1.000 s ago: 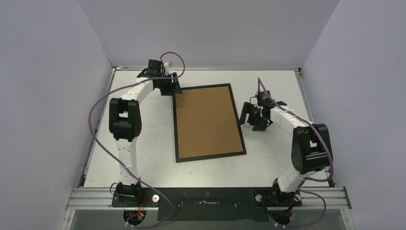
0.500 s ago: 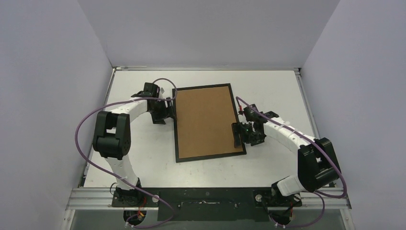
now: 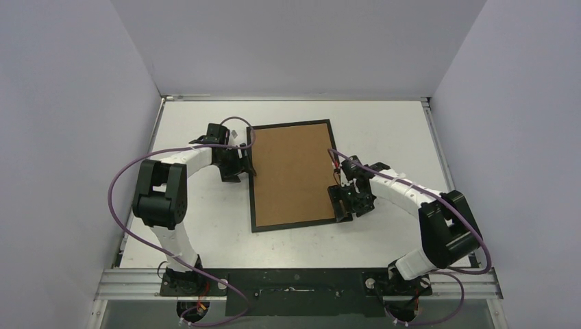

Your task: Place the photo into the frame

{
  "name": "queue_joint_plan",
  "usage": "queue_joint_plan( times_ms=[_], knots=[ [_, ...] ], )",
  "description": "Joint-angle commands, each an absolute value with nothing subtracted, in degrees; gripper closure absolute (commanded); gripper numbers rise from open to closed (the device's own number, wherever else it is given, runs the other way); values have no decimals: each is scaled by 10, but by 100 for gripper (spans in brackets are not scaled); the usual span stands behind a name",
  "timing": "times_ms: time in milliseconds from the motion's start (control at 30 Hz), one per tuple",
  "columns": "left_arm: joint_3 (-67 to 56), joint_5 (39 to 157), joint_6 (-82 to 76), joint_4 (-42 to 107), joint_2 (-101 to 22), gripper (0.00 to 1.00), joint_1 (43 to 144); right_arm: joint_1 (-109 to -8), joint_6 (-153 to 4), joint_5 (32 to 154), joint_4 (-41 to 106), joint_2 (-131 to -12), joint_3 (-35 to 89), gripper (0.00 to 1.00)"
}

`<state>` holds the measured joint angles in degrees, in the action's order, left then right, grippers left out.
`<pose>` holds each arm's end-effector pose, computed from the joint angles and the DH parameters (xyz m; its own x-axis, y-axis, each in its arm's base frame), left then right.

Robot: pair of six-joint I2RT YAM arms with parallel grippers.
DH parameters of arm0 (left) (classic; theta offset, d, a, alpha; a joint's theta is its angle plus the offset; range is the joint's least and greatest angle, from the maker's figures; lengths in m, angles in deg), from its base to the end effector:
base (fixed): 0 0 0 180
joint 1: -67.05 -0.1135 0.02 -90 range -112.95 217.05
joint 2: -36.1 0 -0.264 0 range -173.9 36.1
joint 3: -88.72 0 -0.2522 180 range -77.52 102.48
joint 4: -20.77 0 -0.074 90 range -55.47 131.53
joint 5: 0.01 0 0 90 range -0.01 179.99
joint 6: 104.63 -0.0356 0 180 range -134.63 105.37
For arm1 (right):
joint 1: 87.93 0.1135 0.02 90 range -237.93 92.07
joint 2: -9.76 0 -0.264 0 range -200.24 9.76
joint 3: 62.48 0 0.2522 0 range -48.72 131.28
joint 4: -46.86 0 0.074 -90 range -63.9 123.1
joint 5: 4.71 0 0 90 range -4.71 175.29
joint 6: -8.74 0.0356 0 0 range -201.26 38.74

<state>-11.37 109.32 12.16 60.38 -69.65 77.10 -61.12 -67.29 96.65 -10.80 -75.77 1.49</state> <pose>0.3557 -0.0750 0.1598 -0.9348 -0.2663 -0.2352 -0.1358 0.8795 -0.4560 0.2238 0.1210 0.1770 -0.9655 -0.2227 -0.1348 -0.2494 0.9400 0.2329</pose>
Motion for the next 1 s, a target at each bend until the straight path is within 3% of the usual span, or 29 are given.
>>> queue_joint_plan(
  times_ms=[0, 333, 967],
  knots=[
    [-119, 1109, 121, 575, -680, 34, 773, -602, -667, 962, -76, -766, 23, 28],
    [-121, 1114, 121, 570, -682, 34, 773, -597, -650, 914, -46, -775, 12, 32],
    [-118, 1123, 122, 562, -674, 30, 773, -553, -620, 816, 51, -713, -57, 29]
  ],
)
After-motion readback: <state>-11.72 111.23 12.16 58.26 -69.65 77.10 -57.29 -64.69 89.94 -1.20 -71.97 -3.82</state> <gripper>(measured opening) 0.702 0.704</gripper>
